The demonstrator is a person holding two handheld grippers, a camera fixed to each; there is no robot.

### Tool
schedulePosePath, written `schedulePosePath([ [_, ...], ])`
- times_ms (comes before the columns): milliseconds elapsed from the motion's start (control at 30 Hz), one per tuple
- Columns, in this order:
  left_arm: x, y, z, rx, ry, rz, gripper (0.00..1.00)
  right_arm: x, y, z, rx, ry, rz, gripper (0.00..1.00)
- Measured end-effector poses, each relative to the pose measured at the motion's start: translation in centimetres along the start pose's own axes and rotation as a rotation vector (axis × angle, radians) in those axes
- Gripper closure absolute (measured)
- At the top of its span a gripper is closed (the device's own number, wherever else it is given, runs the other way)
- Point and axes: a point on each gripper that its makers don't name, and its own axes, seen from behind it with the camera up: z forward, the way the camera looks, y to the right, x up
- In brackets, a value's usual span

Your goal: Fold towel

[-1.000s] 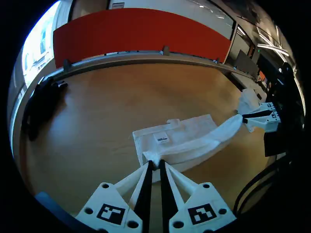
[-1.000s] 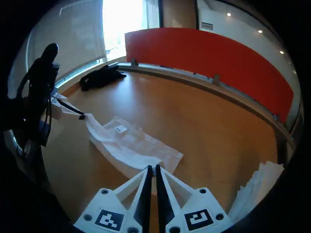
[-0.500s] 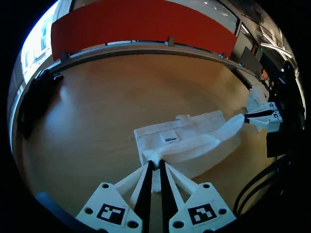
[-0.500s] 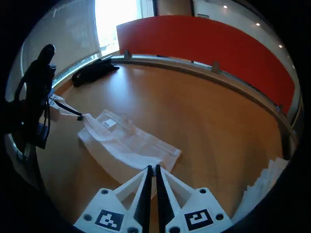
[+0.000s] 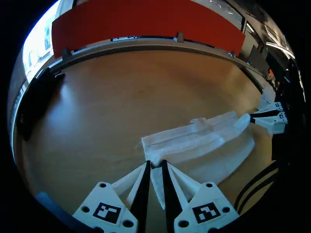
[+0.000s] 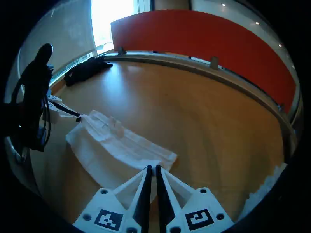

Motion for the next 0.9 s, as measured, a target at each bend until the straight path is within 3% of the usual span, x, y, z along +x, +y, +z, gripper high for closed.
schedulePosePath([
  [100,0.3,-0.5,0.4,0.014,0.002,-0.001,0.71,0.3,0.4,0.3,-0.014,0.007,0.01,0.88],
  [333,0.9,-1.6,0.5,0.044,0.016,-0.008,0.43,0.6,1.1,0.7,-0.039,0.016,0.016,0.75],
  [467,1.4,-2.3,0.0,0.062,0.036,-0.014,0.28,0.9,1.6,0.6,-0.055,0.026,0.01,0.58],
  [567,1.6,-2.5,-0.5,0.065,0.051,-0.017,0.15,1.1,1.8,0.4,-0.066,0.037,0.006,0.35],
  [700,1.7,-2.6,-1.0,0.061,0.059,-0.021,0.13,1.1,1.7,0.1,-0.059,0.044,0.011,0.16],
  [900,1.2,-2.6,-1.8,0.062,0.063,-0.024,0.09,0.6,1.3,-0.5,-0.055,0.041,0.014,0.15],
])
